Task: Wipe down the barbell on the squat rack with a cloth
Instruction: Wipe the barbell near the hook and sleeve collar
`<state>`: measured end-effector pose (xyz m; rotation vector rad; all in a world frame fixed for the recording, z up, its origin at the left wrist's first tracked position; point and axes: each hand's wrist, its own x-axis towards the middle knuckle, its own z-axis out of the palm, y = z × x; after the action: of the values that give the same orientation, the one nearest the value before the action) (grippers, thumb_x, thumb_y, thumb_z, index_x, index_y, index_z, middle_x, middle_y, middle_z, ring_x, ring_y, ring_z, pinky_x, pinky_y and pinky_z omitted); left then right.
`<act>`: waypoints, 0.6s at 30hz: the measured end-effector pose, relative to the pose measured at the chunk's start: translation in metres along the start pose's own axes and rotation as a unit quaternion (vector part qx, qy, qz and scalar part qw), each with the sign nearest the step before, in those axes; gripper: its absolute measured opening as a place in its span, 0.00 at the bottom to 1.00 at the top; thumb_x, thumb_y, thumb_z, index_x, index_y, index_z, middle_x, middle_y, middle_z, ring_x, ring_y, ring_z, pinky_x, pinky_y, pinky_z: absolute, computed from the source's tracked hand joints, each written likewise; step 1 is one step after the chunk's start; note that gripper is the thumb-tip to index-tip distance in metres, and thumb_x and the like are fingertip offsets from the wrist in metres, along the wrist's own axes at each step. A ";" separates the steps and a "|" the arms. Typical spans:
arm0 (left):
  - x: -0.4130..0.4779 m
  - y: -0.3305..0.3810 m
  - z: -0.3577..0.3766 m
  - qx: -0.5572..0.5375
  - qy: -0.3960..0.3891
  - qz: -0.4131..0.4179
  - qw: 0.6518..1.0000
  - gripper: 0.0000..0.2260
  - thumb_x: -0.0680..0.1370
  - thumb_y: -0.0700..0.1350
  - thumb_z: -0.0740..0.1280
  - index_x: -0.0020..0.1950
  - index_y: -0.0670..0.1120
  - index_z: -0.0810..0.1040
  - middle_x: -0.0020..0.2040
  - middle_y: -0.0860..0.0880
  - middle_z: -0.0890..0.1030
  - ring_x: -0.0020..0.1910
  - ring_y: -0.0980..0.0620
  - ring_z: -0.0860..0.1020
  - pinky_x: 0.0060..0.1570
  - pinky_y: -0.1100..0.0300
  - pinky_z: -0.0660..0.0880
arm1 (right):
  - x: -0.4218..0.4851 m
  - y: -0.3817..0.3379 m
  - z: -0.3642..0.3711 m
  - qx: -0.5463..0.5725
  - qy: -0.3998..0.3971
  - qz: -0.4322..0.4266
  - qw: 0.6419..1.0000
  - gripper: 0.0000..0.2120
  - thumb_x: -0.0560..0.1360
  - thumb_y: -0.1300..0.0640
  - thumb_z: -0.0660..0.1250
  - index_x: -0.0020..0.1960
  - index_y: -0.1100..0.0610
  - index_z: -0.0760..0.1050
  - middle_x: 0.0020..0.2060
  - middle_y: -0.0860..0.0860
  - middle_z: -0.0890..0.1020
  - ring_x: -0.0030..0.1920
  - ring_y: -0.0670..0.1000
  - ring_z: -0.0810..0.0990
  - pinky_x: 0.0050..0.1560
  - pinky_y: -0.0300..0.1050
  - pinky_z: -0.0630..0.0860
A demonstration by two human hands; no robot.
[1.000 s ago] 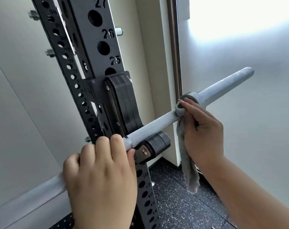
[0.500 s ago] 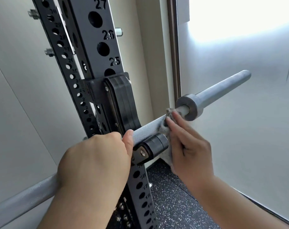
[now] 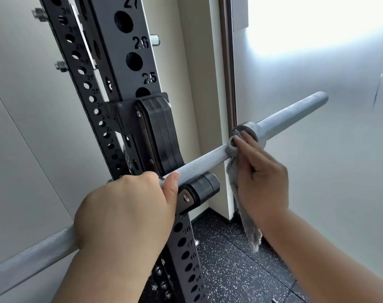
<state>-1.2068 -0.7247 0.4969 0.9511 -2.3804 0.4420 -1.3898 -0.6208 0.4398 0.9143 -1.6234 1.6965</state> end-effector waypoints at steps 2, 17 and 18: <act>-0.009 0.000 -0.014 0.045 0.006 0.051 0.998 0.27 0.79 0.64 0.32 0.38 0.53 0.65 0.30 0.54 0.70 0.27 0.54 0.66 0.30 0.60 0.63 | -0.018 -0.011 0.007 0.030 -0.036 -0.043 0.998 0.14 0.82 0.60 0.65 0.65 0.56 0.83 0.68 0.44 0.79 0.64 0.42 0.81 0.67 0.44 0.78; -0.003 -0.001 -0.005 -0.011 0.069 -0.004 0.998 0.25 0.84 0.60 0.47 0.30 0.51 0.61 0.20 0.51 0.61 0.17 0.50 0.61 0.28 0.61 0.66 | 0.000 0.012 -0.013 0.023 -0.079 -0.053 0.995 0.13 0.82 0.61 0.68 0.64 0.52 0.83 0.67 0.45 0.81 0.65 0.43 0.81 0.67 0.50 0.80; -0.002 -0.003 -0.003 -0.021 0.073 0.002 0.997 0.25 0.83 0.61 0.46 0.30 0.51 0.61 0.20 0.51 0.61 0.17 0.50 0.62 0.27 0.59 0.68 | 0.008 0.019 -0.020 0.012 -0.059 -0.019 0.998 0.13 0.81 0.61 0.69 0.63 0.50 0.84 0.66 0.42 0.82 0.64 0.41 0.82 0.66 0.50 0.80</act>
<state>-1.2024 -0.7237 0.4982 0.8648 -2.2519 0.4469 -1.4108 -0.6024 0.4350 1.0693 -1.6537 1.6660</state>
